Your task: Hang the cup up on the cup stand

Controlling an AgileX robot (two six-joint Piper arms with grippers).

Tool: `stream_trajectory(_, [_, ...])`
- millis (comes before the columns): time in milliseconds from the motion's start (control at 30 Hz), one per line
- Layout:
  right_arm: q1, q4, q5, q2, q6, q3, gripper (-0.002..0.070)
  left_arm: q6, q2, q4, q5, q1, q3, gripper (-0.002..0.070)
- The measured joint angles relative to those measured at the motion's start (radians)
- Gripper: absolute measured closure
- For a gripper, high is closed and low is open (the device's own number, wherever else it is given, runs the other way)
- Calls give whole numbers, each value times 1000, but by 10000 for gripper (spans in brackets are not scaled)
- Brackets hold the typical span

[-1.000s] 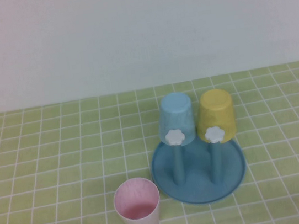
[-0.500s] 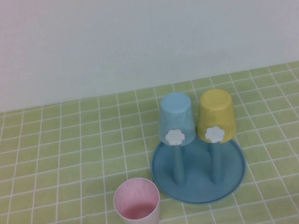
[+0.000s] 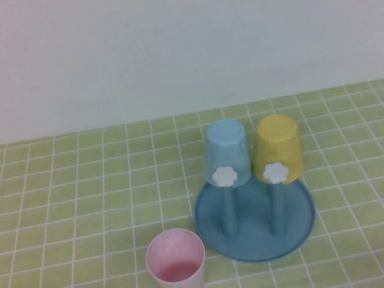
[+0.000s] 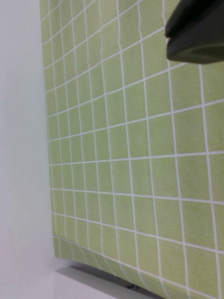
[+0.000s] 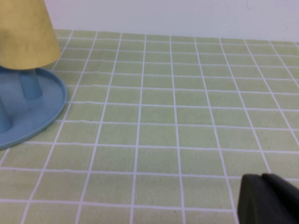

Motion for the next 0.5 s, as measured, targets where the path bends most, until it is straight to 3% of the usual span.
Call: stream_trajectory(500, [0,-2,0,0,-13,0,678,0,0,40,-35,0,0,675])
